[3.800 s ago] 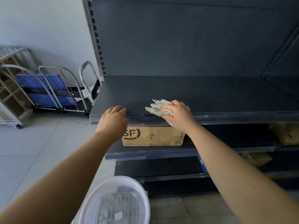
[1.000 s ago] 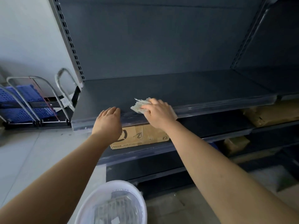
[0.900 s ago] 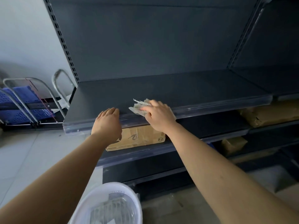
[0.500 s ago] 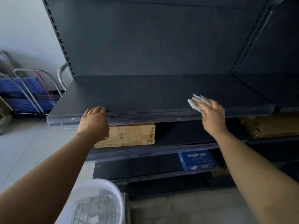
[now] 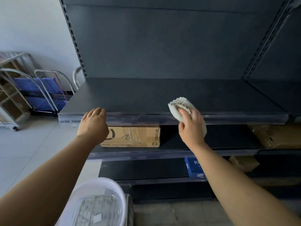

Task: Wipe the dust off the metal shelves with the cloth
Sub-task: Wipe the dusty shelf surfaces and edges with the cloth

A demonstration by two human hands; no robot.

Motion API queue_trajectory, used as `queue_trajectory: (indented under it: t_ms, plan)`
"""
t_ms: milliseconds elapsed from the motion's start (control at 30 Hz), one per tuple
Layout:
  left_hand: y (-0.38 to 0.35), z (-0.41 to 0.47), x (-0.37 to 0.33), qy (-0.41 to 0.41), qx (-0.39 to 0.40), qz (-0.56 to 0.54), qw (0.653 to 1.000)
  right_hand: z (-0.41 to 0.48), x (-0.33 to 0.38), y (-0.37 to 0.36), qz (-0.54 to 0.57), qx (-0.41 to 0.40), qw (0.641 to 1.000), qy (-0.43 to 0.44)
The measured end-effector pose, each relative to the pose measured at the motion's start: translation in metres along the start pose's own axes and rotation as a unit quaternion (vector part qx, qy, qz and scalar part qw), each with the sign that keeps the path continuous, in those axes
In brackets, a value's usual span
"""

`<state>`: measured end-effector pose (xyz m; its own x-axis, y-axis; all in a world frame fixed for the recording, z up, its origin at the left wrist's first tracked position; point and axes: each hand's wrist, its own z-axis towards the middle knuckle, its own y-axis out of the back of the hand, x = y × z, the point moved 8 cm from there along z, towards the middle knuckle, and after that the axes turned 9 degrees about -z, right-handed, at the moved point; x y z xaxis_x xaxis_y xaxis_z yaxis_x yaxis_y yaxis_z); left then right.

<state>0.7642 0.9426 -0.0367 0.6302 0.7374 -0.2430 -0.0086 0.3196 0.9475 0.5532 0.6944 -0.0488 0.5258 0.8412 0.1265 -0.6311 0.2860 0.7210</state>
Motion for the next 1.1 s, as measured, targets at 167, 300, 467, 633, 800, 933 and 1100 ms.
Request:
queue_trajectory:
  t_ms: [167,300,467,633,800,933,1100]
  plan:
    - [0.001,0.002,0.008,-0.003,0.016,-0.012,1.0,0.004,0.076,-0.013,0.017,0.007,0.991,0.129]
    - [0.005,0.005,0.019,0.006,0.014,-0.028,0.999,0.003,0.141,-0.031,0.008,0.044,0.967,0.25]
    - [0.007,0.008,0.03,0.009,0.018,-0.044,0.999,-0.003,0.192,-0.052,-0.034,0.102,0.921,0.375]
    - [0.006,0.01,0.028,0.007,0.025,-0.043,0.999,-0.027,0.124,-0.054,-0.052,0.161,0.935,0.312]
    - [0.001,0.013,0.012,-0.003,0.031,-0.034,0.999,-0.041,-0.018,-0.045,-0.091,0.31,0.944,0.068]
    - [-0.004,0.018,-0.011,-0.026,0.037,-0.027,0.999,-0.024,0.018,-0.007,-0.039,0.218,0.955,0.198]
    - [-0.007,0.022,-0.031,-0.041,0.035,-0.021,0.998,0.025,0.082,0.031,0.056,-0.01,0.974,0.221]
